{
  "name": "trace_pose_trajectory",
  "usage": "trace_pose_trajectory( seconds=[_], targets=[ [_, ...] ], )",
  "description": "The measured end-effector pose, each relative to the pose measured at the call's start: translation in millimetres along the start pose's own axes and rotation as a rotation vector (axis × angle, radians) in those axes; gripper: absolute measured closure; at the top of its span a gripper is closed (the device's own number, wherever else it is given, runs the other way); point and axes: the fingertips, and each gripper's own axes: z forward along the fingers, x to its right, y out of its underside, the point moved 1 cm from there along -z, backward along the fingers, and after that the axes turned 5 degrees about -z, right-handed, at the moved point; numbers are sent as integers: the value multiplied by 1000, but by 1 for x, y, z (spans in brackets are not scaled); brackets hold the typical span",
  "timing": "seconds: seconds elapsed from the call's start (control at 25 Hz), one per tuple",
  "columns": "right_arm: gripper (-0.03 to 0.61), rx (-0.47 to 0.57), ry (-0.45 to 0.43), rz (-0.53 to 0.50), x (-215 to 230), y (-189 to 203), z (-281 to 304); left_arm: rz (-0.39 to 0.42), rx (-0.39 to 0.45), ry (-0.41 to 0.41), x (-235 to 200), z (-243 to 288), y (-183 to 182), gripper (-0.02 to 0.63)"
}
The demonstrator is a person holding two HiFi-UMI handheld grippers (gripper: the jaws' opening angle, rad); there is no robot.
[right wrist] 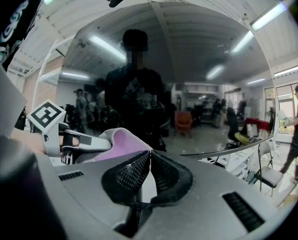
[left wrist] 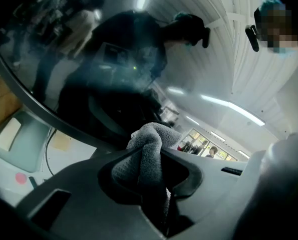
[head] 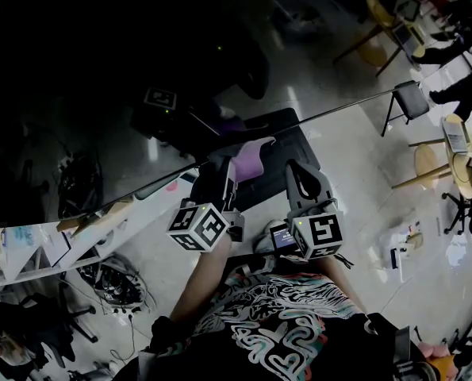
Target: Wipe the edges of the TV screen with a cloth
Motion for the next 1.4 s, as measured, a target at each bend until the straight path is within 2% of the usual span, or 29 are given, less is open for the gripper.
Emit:
trace_pose_trajectory(
  seconds=[0.8,1.4],
  targets=[
    [548,7,-6,38,30,6,3,-72,-4,24,19,22,12,518],
    [548,14,-17,47,51,8,3,-73,-2,28,31,38,20,518]
  ],
)
